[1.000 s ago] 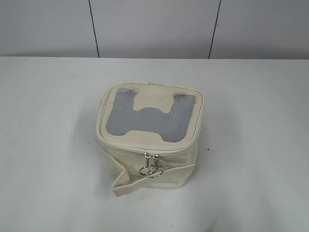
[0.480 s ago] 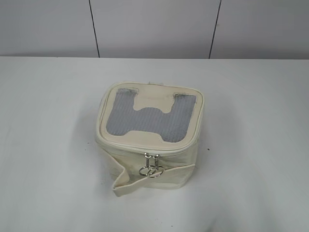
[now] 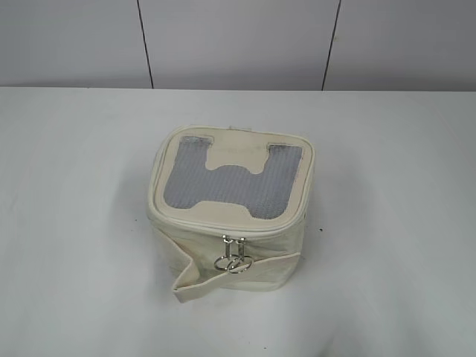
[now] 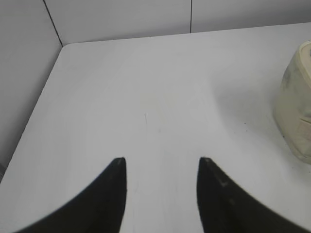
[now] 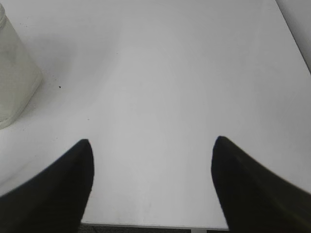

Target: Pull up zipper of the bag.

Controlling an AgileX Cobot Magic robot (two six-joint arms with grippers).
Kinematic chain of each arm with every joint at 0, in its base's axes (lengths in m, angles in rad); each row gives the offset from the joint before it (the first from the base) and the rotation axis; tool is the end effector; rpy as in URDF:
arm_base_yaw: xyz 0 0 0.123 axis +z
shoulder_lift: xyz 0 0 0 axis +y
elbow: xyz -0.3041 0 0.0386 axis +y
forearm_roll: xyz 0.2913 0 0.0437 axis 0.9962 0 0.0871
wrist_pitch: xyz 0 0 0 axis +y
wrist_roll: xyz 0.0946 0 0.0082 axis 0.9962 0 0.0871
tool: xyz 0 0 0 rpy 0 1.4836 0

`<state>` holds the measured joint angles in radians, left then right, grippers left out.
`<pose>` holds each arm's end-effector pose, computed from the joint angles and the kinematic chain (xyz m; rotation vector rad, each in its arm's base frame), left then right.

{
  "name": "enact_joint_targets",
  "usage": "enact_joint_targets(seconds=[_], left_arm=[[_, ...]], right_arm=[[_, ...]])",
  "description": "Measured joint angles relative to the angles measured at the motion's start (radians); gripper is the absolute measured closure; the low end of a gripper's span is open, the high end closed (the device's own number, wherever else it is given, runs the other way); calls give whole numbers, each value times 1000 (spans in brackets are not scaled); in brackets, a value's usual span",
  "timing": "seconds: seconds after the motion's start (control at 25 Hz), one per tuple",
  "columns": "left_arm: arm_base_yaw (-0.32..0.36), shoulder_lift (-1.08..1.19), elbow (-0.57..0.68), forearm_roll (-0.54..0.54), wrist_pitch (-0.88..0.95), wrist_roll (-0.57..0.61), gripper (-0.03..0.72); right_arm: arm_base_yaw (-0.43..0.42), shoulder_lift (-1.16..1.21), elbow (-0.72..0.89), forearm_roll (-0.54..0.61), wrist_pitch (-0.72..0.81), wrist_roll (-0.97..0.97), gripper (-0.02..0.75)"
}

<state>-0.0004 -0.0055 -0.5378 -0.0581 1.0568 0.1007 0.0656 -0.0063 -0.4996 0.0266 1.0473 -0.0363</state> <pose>0.0088 -0.0048 0.3087 0.1049 1.9930 -0.0043 0.0144 0.0031 0.2974 -0.1042 2.0224 0.0503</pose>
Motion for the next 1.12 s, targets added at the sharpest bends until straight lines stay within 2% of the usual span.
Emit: enact_joint_targets(seconds=[1.12], left_arm=[[0, 0, 0, 0, 0, 0, 320]], right_arm=[[0, 0, 0, 0, 0, 0, 148]])
